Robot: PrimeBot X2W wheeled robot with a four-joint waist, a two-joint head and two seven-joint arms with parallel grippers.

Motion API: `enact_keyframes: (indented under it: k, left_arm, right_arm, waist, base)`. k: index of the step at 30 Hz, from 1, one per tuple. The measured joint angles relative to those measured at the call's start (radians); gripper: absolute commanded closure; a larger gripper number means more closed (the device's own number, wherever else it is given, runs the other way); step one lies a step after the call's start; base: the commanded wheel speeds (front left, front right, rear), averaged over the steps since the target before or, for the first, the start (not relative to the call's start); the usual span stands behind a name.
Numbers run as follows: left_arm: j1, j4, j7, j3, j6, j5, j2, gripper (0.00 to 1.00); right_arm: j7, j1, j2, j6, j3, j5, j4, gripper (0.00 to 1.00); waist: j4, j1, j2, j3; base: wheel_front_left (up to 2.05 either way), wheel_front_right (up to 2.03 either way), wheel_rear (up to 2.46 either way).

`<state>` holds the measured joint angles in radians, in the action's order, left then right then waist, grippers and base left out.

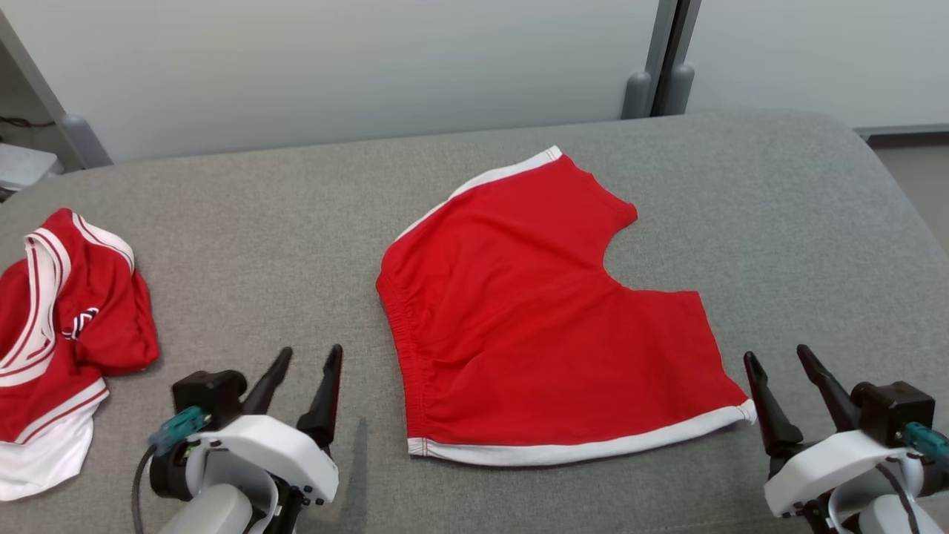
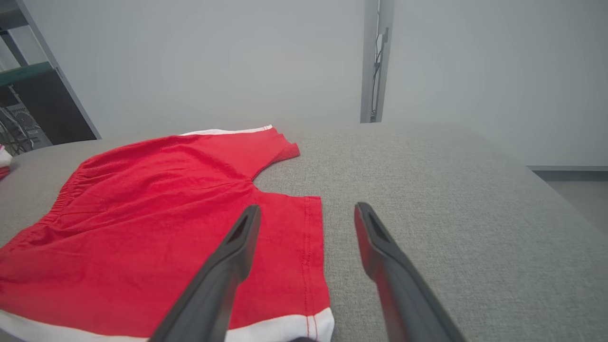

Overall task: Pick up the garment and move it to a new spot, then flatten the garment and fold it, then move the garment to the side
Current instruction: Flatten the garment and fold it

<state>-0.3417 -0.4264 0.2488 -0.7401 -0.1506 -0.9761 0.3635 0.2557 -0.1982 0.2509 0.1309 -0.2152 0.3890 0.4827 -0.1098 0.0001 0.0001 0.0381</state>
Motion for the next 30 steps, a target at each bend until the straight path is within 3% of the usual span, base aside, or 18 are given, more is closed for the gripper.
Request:
enact_keyframes:
  k: [3,8,12,15,18,19,24,30]
  left_arm:
    - [0.117,0.139,0.004,0.186,-0.075,0.109,-0.042,0.0]
    - [0.248,0.278,0.004,0.365,-0.123,0.243,-0.127,0.0]
    - [0.313,0.384,0.004,0.564,-0.108,0.257,-0.269,0.0]
    - [0.355,0.421,0.007,0.643,-0.063,0.299,-0.302,0.0]
    - [0.389,0.455,0.007,0.658,-0.008,0.424,-0.309,0.0]
    - [0.406,0.478,0.007,0.656,0.012,0.542,-0.311,0.0]
    - [0.474,0.477,0.007,0.611,0.041,0.805,-0.312,0.0]
    - [0.526,0.411,0.007,0.623,0.051,0.824,-0.312,0.0]
  right_arm:
    - [0.0,0.023,-0.034,0.0,0.021,-0.021,-0.029,0.0]
    - [0.0,0.035,-0.082,0.0,0.056,-0.027,-0.068,0.0]
    - [0.0,0.049,-0.141,0.0,0.104,-0.026,-0.088,0.0]
    - [0.0,0.068,-0.156,0.0,0.077,-0.024,-0.115,0.0]
    - [0.0,0.084,-0.158,0.0,0.013,-0.027,-0.15,0.0]
    - [0.0,0.1,-0.157,0.0,0.002,-0.027,-0.176,0.0]
    - [0.0,0.148,-0.137,0.0,0.014,-0.076,-0.24,0.0]
    - [0.0,0.228,-0.124,0.0,0.051,-0.101,-0.268,0.0]
  waist:
    - [0.005,-0.0001,0.0,-0.025]
    - [0.012,0.0,0.0,-0.048]
    - [0.018,-0.0001,0.0,-0.067]
    - [0.02,0.0,0.0,-0.08]
    - [0.023,-0.0001,0.0,-0.091]
    - [0.027,-0.0001,0.0,-0.096]
    - [0.036,0.0,0.0,-0.107]
    - [0.049,-0.0001,0.0,-0.118]
  base:
    - [0.0,0.0,0.0]
    - [0.0,0.0,0.0]
    - [0.0,0.0,0.0]
    - [0.0,0.0,0.0]
    - [0.0,0.0,0.0]
    - [0.0,0.0,0.0]
    - [0.0,0.0,0.0]
    - [0.0,0.0,0.0]
